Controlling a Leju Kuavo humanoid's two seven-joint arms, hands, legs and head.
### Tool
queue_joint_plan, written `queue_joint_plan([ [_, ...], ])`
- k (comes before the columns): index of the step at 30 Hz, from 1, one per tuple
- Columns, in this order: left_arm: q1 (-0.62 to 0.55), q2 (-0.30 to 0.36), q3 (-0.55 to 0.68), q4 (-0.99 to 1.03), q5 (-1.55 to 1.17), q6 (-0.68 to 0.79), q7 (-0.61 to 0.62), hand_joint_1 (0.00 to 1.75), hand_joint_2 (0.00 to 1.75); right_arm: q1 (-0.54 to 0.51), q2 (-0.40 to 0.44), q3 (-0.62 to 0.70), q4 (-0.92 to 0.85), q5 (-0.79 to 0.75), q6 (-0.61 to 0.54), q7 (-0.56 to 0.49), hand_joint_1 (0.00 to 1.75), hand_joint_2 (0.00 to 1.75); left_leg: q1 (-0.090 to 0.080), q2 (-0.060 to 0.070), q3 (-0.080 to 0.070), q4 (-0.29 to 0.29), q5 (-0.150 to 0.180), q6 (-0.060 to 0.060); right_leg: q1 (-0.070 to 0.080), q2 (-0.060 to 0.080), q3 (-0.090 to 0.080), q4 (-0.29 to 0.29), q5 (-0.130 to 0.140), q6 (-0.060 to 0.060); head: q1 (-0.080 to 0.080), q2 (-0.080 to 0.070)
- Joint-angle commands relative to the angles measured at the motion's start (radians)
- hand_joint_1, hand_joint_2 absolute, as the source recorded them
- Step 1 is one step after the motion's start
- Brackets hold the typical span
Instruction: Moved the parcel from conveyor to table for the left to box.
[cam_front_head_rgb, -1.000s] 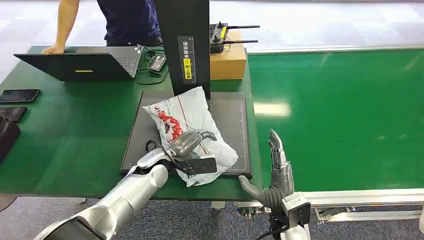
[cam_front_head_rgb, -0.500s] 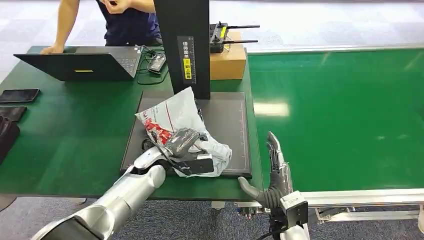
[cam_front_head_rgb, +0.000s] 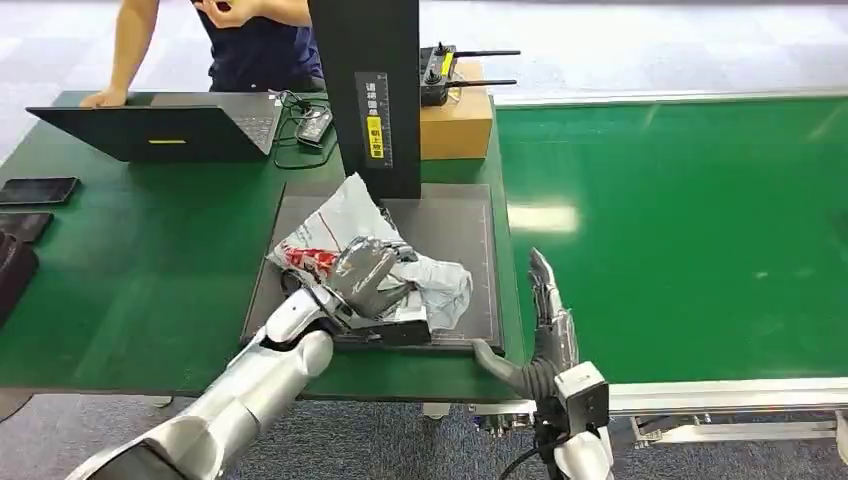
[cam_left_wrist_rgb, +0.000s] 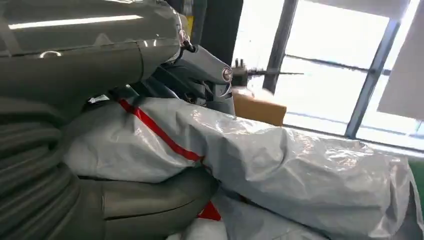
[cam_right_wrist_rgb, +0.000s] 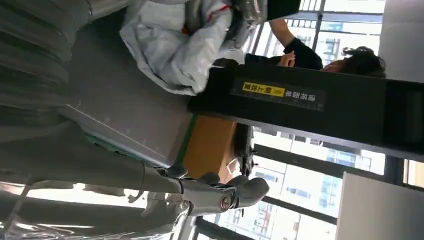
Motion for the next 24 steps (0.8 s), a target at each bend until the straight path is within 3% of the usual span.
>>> queue_joint_plan([
  [1, -0.003, 0.179, 0.136, -0.371, -0.089, 0.041, 0.079, 1.75, 1.75, 0.014, 0.007, -0.007, 0.029, 0.002, -0.012, -0.015, 0.0, 1.75, 0.001, 0.002, -0.001, 0.0, 0.0, -0.003, 0.001, 0.003, -0.001, 0.0, 0.001, 0.001, 0.0, 0.0],
  [7, -0.096, 0.195, 0.281, -0.281, -0.181, 0.085, 0.147, 1.75, 1.75, 0.044, 0.014, -0.03, -0.011, 0.008, -0.006, -0.004, 0.0, 1.75, 0.002, 0.001, -0.002, 0.002, 0.0, -0.003, 0.002, 0.002, -0.003, 0.001, 0.0, 0.001, 0.0, 0.0],
  [17, -0.124, 0.345, 0.567, -0.076, -0.282, 0.22, 0.254, 1.75, 1.75, 0.048, 0.018, 0.003, 0.027, -0.02, 0.002, -0.018, 0.0, 1.75, 0.002, 0.005, 0.001, -0.001, 0.0, -0.004, 0.002, 0.006, -0.001, 0.0, 0.001, 0.0, 0.0, 0.0],
  [21, -0.091, 0.435, 0.658, -0.029, -0.515, 0.22, 0.451, 1.75, 1.75, 0.013, 0.025, 0.009, 0.058, -0.022, 0.014, -0.017, 0.0, 1.75, 0.003, 0.008, 0.002, -0.002, 0.0, -0.004, 0.002, 0.009, -0.001, 0.0, 0.001, 0.0, 0.0, 0.0],
  [24, -0.098, 0.497, 0.583, 0.044, -0.541, 0.22, 0.585, 1.75, 1.75, -0.003, 0.03, 0.01, 0.07, -0.025, 0.013, -0.015, 0.0, 1.75, 0.003, 0.01, 0.002, -0.003, 0.0, -0.005, 0.002, 0.012, -0.001, 0.0, 0.002, 0.0, 0.0, 0.0],
])
